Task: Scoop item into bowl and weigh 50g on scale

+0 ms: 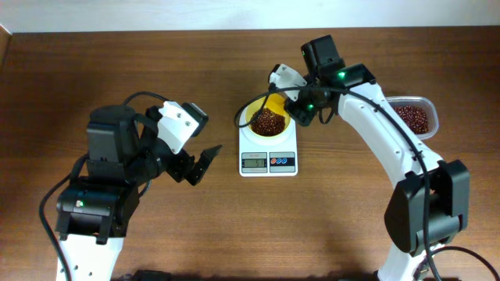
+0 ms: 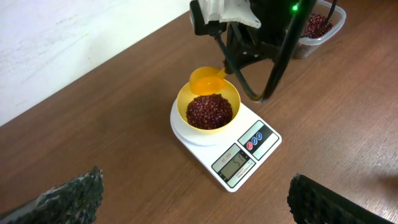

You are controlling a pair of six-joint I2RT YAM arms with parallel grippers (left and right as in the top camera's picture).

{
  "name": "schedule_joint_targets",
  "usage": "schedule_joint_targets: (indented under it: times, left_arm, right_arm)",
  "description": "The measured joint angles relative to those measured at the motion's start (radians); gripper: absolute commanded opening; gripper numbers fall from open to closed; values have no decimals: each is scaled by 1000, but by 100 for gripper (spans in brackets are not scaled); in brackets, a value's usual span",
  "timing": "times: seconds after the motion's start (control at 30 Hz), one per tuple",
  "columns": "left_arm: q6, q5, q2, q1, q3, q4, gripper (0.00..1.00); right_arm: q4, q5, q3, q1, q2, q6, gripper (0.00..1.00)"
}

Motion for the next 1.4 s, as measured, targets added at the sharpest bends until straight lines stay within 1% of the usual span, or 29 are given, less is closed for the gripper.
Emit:
schedule_joint_targets:
  times: [0.17,0.43,0.63,1.2,1.4]
  left_arm:
    - [0,0,0,0,0,0,99]
    - [0,0,0,0,0,0,99]
    - [0,0,0,0,0,0,99]
    - [0,0,0,0,0,0,99]
    - [0,0,0,0,0,0,99]
  right_arm:
    - [-2,42,0,11,0,-8,4]
    - [-16,127,0,80,0,-8,4]
    - [-25,164,0,83,0,-11,4]
    - [-21,187,-27,108,4,-11,4]
    - [-38,79,-27,108,4,-4,4]
